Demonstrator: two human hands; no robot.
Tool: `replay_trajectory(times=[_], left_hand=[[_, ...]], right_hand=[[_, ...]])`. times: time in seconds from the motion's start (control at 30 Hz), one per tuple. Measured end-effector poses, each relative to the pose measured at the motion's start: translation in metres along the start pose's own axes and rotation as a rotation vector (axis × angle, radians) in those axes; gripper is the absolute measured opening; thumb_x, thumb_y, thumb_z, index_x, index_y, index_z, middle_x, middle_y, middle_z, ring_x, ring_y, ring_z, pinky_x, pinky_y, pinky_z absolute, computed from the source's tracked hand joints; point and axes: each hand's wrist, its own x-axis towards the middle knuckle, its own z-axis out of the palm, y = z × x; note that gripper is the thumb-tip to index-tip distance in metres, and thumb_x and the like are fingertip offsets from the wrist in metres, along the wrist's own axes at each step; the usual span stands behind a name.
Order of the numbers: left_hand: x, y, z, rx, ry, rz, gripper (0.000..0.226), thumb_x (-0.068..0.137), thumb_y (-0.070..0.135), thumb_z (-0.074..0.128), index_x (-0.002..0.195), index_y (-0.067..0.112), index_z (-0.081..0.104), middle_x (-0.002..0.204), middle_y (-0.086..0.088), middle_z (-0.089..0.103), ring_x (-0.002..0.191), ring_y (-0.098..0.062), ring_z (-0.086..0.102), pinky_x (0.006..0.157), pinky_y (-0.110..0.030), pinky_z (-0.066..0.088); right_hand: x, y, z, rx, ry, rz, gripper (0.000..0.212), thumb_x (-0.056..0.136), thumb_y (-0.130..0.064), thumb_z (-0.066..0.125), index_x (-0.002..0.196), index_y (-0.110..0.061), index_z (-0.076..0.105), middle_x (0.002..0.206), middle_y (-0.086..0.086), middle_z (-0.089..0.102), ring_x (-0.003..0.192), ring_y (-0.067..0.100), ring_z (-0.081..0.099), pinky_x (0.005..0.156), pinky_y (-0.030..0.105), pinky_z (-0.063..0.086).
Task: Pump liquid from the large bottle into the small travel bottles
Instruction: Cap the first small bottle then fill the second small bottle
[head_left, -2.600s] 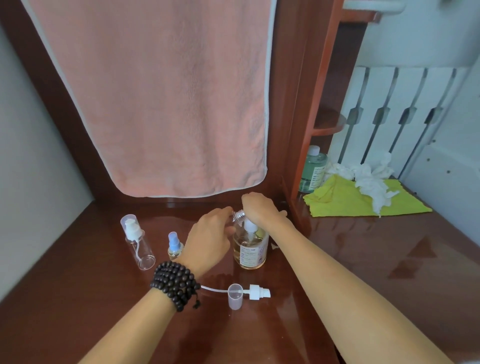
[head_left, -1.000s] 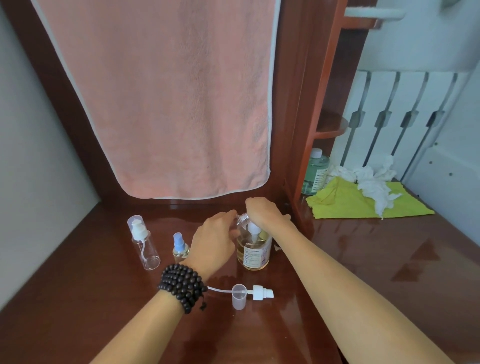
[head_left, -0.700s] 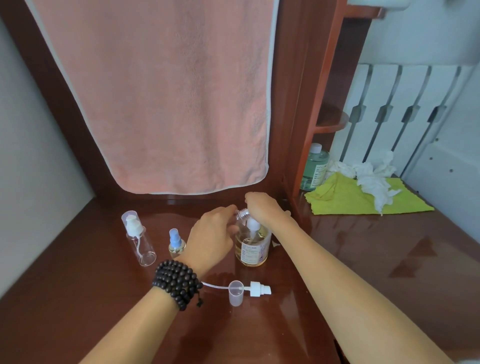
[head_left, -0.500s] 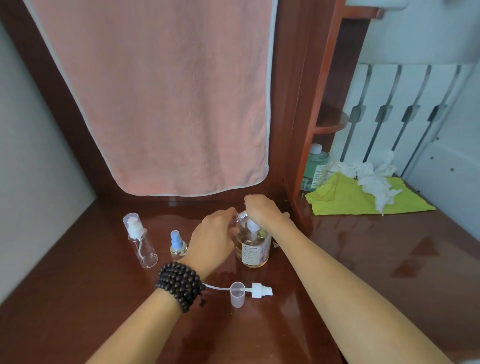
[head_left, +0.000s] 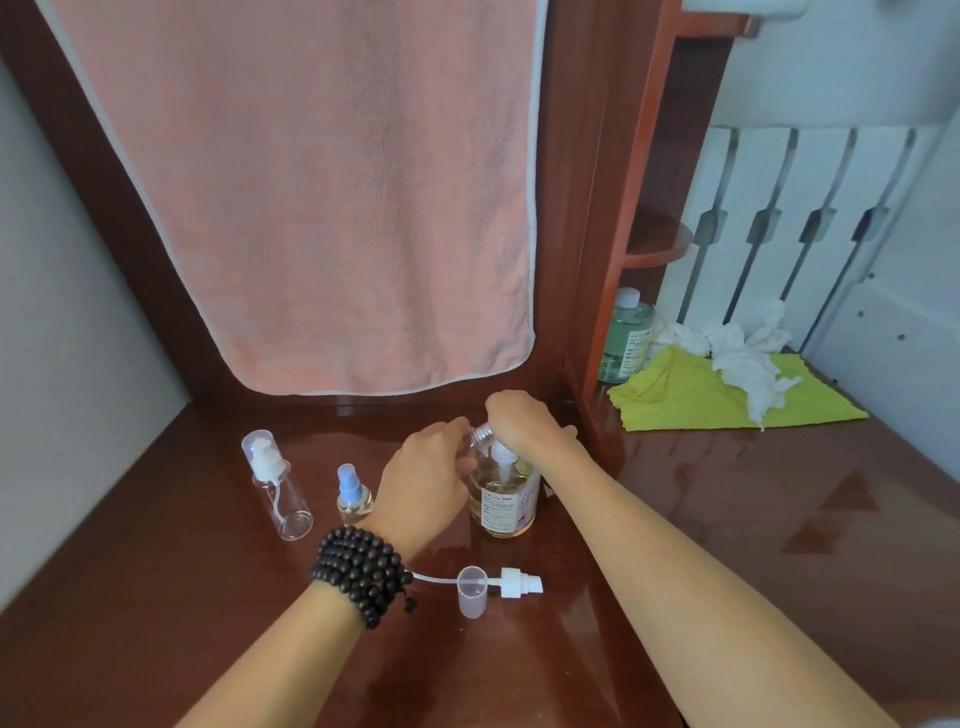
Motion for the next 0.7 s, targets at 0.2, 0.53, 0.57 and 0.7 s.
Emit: replay_trajectory(times=[0.2,0.53,0.57,0.7], left_hand=[[0.005,0.001,-0.013,0.004,0.021,0.013,0.018,0.088,0.014,0.057,0.103,0.023,0.055,0.098,0.004,0.063,0.090,-0.022,0.060,0.072,-0.044,0.052],[0.002,-0.006,0.004,-0.084,0.000,-0.028,0.017,0.086,0.009,0.060,0.097,0.021,0.057,0.092,0.004,0.067,0.088,-0.022,0.063,0.075,-0.047,0.054],[0.002,-0.006,0.002,-0.078,-0.005,-0.023,0.017,0.086,0.010,0.059,0.097,0.022,0.056,0.092,0.005,0.066,0.088,-0.022,0.063,0.075,-0.047,0.054],[0.006,-0.006,-0.008,-0.083,0.000,0.003,0.017,0.087,0.011,0.058,0.097,0.024,0.055,0.092,0.007,0.065,0.087,-0.020,0.062,0.073,-0.047,0.054]], right_hand=[[-0.005,-0.009,-0.011,0.049,0.071,-0.035,0.050,0.083,-0.042,0.023,0.108,-0.015,0.057,0.123,0.011,0.061,0.121,0.035,0.054,0.111,0.057,0.031],[-0.002,0.002,-0.002,-0.018,0.059,0.056,0.046,0.098,-0.017,0.026,0.131,-0.012,0.058,0.136,0.008,0.053,0.135,0.032,0.043,0.115,0.055,0.016],[-0.004,0.002,-0.004,-0.022,0.056,0.044,0.045,0.098,-0.019,0.026,0.129,-0.012,0.058,0.130,0.008,0.053,0.133,0.032,0.043,0.115,0.055,0.017],[-0.006,-0.006,-0.010,0.052,0.041,-0.031,0.032,0.083,-0.037,0.026,0.087,-0.018,0.052,0.100,0.005,0.056,0.109,0.030,0.051,0.110,0.058,0.030]])
